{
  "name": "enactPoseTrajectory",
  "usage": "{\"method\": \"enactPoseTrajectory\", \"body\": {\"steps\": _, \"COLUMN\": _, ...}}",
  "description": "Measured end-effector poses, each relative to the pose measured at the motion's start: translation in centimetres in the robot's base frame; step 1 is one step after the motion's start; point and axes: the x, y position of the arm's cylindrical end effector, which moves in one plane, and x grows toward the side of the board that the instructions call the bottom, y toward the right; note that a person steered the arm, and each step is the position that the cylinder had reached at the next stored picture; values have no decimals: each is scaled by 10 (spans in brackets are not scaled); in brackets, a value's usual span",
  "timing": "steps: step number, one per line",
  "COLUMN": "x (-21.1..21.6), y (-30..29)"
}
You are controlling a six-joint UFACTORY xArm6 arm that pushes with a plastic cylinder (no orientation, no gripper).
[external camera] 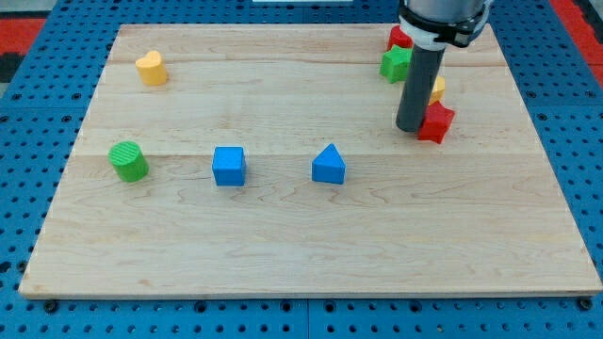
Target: Keep the triangle below the red star
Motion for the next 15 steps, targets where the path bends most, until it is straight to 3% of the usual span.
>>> {"method": "enactPoseTrajectory", "body": {"steps": 2, "x": 0, "y": -1}}
{"method": "enactPoseTrajectory", "body": {"steps": 5, "x": 0, "y": -160}}
{"method": "enactPoseTrajectory", "body": {"steps": 6, "x": 41, "y": -170}}
{"method": "enactPoseTrajectory", "body": {"steps": 7, "x": 73, "y": -167}}
{"method": "enactPoseTrajectory", "body": {"steps": 11, "x": 64, "y": -47}}
{"method": "enactPoseTrajectory", "body": {"steps": 13, "x": 108, "y": -53}}
{"method": "enactPoseTrajectory", "body": {"steps": 15, "x": 115, "y": -27}}
